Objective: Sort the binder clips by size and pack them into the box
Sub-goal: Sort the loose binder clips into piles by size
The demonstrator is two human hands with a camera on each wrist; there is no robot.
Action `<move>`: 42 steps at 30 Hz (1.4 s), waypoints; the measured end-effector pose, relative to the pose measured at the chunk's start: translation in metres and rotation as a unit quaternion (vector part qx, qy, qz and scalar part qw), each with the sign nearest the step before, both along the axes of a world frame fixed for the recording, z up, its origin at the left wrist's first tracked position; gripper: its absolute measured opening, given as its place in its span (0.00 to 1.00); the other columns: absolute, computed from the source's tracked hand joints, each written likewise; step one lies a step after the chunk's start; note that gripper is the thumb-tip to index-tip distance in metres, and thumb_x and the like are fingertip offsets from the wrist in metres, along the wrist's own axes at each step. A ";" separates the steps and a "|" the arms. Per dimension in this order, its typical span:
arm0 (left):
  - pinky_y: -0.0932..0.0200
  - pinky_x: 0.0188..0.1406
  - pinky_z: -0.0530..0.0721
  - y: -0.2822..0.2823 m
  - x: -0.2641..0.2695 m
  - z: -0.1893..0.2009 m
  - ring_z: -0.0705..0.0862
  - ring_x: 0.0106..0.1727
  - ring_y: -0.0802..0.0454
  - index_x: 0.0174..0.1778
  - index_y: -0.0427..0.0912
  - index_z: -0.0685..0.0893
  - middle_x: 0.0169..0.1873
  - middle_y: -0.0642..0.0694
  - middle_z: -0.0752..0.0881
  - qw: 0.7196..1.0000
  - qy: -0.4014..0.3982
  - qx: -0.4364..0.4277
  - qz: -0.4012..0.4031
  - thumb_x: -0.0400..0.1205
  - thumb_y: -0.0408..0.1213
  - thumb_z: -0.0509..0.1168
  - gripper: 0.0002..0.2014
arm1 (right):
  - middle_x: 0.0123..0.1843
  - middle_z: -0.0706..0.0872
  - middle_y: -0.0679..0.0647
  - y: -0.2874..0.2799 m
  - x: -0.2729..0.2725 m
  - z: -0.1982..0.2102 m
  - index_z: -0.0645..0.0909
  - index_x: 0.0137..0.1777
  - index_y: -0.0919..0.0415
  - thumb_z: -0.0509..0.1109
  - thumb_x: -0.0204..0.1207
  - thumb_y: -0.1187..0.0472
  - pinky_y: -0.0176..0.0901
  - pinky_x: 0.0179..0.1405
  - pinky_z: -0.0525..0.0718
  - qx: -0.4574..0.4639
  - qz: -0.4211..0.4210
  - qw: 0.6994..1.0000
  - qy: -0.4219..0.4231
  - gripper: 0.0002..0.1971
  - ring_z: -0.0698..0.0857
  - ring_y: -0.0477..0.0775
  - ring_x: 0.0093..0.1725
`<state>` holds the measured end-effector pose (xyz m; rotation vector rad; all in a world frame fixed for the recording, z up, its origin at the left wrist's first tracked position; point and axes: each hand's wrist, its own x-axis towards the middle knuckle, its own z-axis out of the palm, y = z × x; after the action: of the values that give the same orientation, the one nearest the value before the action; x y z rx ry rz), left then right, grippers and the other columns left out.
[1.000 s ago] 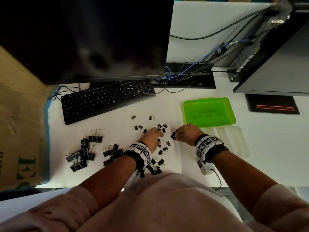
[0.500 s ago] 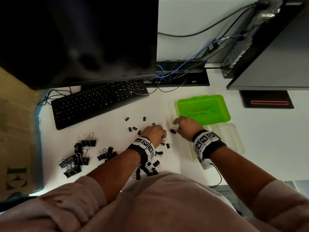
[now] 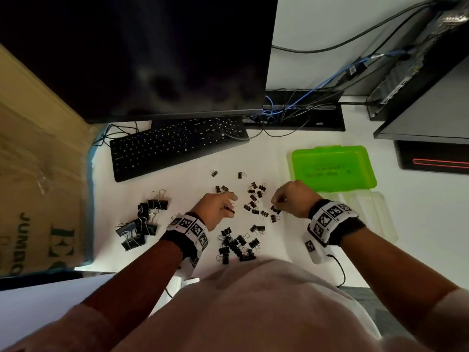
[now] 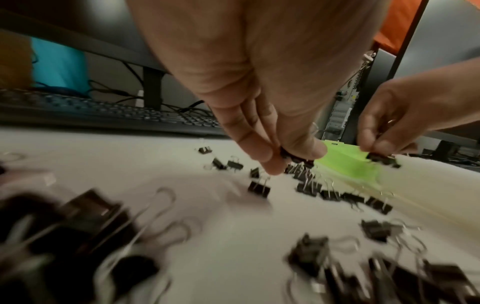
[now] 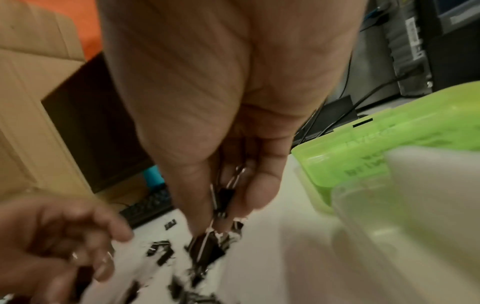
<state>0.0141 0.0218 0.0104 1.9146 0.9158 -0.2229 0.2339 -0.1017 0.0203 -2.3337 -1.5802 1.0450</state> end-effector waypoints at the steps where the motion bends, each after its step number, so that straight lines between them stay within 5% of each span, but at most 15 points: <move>1: 0.70 0.46 0.76 -0.004 -0.007 -0.004 0.82 0.46 0.55 0.62 0.44 0.81 0.50 0.46 0.85 1.000 0.013 0.007 0.003 0.77 0.28 0.69 0.18 | 0.48 0.92 0.50 -0.005 -0.005 0.004 0.90 0.47 0.56 0.73 0.72 0.61 0.37 0.48 0.84 -0.012 0.015 0.999 0.026 0.06 0.88 0.48 0.46; 8: 0.59 0.60 0.80 -0.029 -0.028 -0.027 0.84 0.56 0.51 0.62 0.48 0.81 0.57 0.44 0.86 0.998 0.053 0.022 -0.003 0.78 0.37 0.69 0.16 | 0.49 0.92 0.51 -0.036 -0.046 -0.018 0.90 0.47 0.58 0.72 0.71 0.63 0.39 0.51 0.83 -0.121 0.116 0.985 0.041 0.08 0.88 0.50 0.49; 16: 0.56 0.60 0.80 -0.036 -0.030 -0.028 0.82 0.54 0.51 0.62 0.45 0.83 0.58 0.46 0.84 0.994 0.051 0.070 -0.067 0.79 0.46 0.68 0.17 | 0.54 0.89 0.51 -0.032 -0.067 -0.026 0.85 0.55 0.57 0.78 0.69 0.53 0.34 0.52 0.76 -0.070 0.072 0.988 0.120 0.16 0.85 0.49 0.52; 19: 0.56 0.65 0.75 -0.033 -0.026 -0.025 0.78 0.63 0.50 0.63 0.45 0.82 0.62 0.47 0.80 0.992 0.048 0.092 -0.068 0.81 0.47 0.64 0.16 | 0.53 0.89 0.48 -0.031 -0.061 -0.016 0.85 0.56 0.54 0.77 0.70 0.51 0.32 0.55 0.77 -0.069 0.064 0.984 0.151 0.16 0.85 0.43 0.52; 24: 0.60 0.61 0.76 -0.037 0.004 -0.020 0.79 0.56 0.51 0.61 0.45 0.82 0.60 0.45 0.80 0.990 0.023 0.100 -0.101 0.81 0.33 0.65 0.13 | 0.52 0.90 0.54 -0.031 -0.040 -0.015 0.86 0.51 0.56 0.71 0.75 0.63 0.42 0.56 0.82 0.014 0.003 0.999 0.032 0.07 0.87 0.54 0.53; 27: 0.59 0.58 0.78 -0.043 0.021 -0.021 0.82 0.53 0.51 0.60 0.44 0.83 0.58 0.44 0.82 0.985 0.039 0.086 -0.145 0.78 0.28 0.67 0.15 | 0.54 0.87 0.56 -0.031 -0.042 -0.020 0.85 0.52 0.57 0.73 0.73 0.61 0.45 0.54 0.81 -0.031 0.037 0.998 -0.028 0.09 0.84 0.58 0.55; 35: 0.50 0.57 0.82 -0.046 0.040 -0.027 0.84 0.54 0.43 0.51 0.41 0.83 0.52 0.42 0.85 0.983 0.037 0.118 -0.139 0.79 0.34 0.66 0.07 | 0.48 0.86 0.61 -0.019 -0.057 -0.030 0.83 0.46 0.60 0.72 0.72 0.56 0.46 0.43 0.79 -0.032 0.038 0.999 -0.008 0.08 0.85 0.63 0.49; 40: 0.54 0.69 0.71 -0.015 0.026 -0.020 0.71 0.67 0.50 0.62 0.47 0.79 0.64 0.48 0.75 0.987 -0.017 0.160 -0.009 0.75 0.35 0.72 0.20 | 0.51 0.84 0.57 -0.005 -0.040 -0.021 0.83 0.49 0.60 0.72 0.73 0.62 0.47 0.49 0.81 0.055 -0.011 0.998 -0.013 0.06 0.85 0.60 0.51; 42: 0.51 0.73 0.68 0.005 0.015 -0.016 0.65 0.72 0.48 0.72 0.51 0.71 0.72 0.49 0.67 0.988 0.029 0.153 0.022 0.70 0.33 0.76 0.35 | 0.56 0.79 0.57 -0.007 -0.032 -0.019 0.77 0.56 0.60 0.76 0.69 0.63 0.46 0.47 0.78 0.039 -0.043 0.998 -0.027 0.17 0.84 0.61 0.51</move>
<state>0.0293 0.0268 -0.0054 2.1748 1.0799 -0.1171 0.2018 -0.1083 0.0011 -2.3729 -1.4958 0.8946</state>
